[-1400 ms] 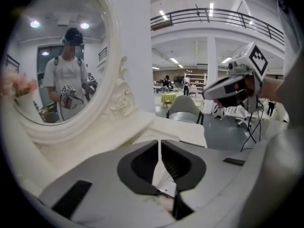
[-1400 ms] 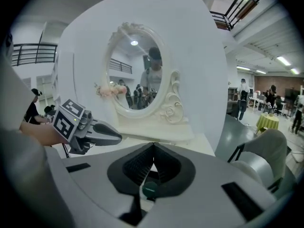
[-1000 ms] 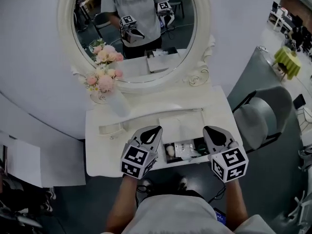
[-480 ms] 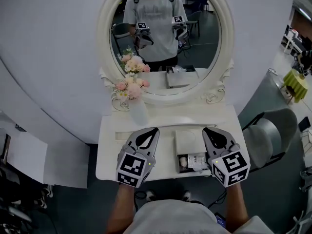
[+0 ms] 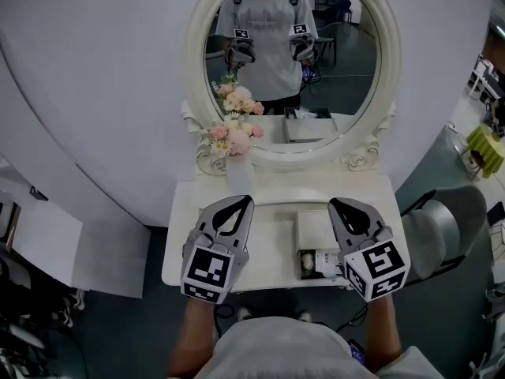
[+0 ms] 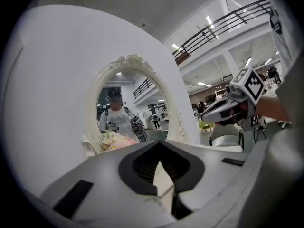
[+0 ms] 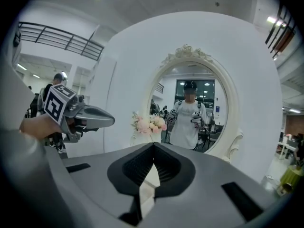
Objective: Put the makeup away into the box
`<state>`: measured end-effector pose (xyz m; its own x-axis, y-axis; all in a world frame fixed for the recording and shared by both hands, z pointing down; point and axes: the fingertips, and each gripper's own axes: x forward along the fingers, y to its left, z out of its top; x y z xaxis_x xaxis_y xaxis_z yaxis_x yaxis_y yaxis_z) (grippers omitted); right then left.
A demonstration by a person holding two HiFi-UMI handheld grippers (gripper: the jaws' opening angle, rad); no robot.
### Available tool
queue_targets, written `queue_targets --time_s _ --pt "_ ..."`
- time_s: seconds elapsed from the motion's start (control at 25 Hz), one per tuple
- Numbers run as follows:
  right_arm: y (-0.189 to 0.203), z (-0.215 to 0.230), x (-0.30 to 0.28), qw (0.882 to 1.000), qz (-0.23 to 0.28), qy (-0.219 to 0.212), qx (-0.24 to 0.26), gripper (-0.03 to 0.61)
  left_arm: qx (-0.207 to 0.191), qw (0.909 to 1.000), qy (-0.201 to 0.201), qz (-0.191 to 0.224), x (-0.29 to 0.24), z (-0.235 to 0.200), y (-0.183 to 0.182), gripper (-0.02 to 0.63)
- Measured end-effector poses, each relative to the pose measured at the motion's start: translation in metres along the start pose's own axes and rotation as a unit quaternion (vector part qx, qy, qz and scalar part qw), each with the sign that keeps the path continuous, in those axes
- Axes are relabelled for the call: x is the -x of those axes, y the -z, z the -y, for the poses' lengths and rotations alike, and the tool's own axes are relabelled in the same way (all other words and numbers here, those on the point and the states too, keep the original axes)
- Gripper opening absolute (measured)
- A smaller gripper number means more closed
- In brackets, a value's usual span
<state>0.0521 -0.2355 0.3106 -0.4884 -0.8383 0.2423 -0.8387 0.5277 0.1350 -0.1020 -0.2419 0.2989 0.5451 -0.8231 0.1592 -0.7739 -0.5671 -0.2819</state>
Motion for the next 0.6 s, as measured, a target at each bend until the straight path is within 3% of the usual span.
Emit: queue_targets --time_s 0.2,0.6 --pt "-0.005 -0.004 -0.008 1.000 -0.003 0.002 0.010 0.000 -0.024 0.9996 -0.016 0.001 0.005 -0.008 -0.007 0.003" --pt "-0.004 -0.005 -0.012 1.000 -0.007 0.001 0.021 0.000 -0.026 0.9996 -0.013 0.004 0.003 -0.008 -0.007 0.003"
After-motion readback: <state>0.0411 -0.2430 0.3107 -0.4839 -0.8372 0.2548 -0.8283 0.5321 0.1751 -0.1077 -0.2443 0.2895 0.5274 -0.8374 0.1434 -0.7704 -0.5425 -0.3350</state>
